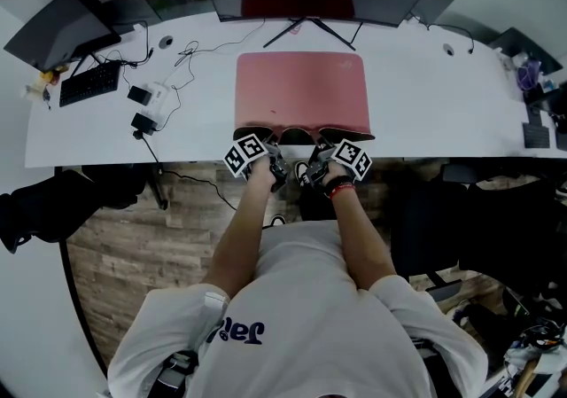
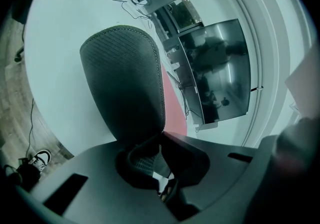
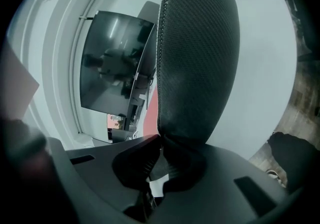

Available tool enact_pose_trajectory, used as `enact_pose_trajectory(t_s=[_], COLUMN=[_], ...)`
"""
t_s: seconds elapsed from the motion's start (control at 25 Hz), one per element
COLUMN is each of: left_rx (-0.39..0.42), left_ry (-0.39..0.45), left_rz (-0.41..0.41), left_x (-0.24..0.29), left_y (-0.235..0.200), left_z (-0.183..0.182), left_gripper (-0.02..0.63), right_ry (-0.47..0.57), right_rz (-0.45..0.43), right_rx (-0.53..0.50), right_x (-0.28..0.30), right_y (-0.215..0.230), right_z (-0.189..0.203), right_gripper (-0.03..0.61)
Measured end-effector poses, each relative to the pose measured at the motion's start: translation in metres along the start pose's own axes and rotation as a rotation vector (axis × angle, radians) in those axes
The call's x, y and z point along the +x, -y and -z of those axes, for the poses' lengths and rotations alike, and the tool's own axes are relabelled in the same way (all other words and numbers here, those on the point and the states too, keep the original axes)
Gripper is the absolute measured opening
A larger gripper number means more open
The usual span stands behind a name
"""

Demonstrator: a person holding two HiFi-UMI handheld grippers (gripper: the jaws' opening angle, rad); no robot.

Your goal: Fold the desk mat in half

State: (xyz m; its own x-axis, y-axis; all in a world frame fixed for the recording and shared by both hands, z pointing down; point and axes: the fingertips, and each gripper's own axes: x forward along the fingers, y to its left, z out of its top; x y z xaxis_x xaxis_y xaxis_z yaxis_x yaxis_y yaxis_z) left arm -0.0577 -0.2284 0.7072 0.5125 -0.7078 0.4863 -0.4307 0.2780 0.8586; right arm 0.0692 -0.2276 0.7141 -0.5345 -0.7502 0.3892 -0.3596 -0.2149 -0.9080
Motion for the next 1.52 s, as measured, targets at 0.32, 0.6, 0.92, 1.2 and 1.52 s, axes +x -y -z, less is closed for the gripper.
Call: enact_pose_trajectory(t_s=[0.32, 0.6, 0.92, 1.2, 1.52], left_rx=[-0.003, -0.015, -0.021, -0.018, -0.026], left_ry=[0.023, 0.036, 0.048, 0.048, 0.048], left_rz=[0.007, 0.015, 0.016, 0.013, 0.011], left_x=[0.008, 0.016, 0.027, 0.037, 0.051], left_y=[0.003, 0.010, 0.015, 0.020, 0.022], left_z=[-0.009, -0.020, -0.033, -0.042, -0.055], left_gripper=[0.032, 0.032, 0.032, 0.032, 0.032], right_ry=[-0.019, -0.022, -0.026, -0.030, -0.023], right_rz=[-0.008, -0.016, -0.019, -0.020, 0.005], right_rx=[0.008, -0.006, -0.011, -0.008, -0.025], right_x=[0.011, 0.022, 0.037, 0.046, 0.063], right_y=[-0.007, -0.015, -0.020, -0.024, -0.027], right_z=[-0.009, -0.021, -0.033, -0.042, -0.053], right_gripper=[0.047, 0.052, 0.052, 0.052, 0.052])
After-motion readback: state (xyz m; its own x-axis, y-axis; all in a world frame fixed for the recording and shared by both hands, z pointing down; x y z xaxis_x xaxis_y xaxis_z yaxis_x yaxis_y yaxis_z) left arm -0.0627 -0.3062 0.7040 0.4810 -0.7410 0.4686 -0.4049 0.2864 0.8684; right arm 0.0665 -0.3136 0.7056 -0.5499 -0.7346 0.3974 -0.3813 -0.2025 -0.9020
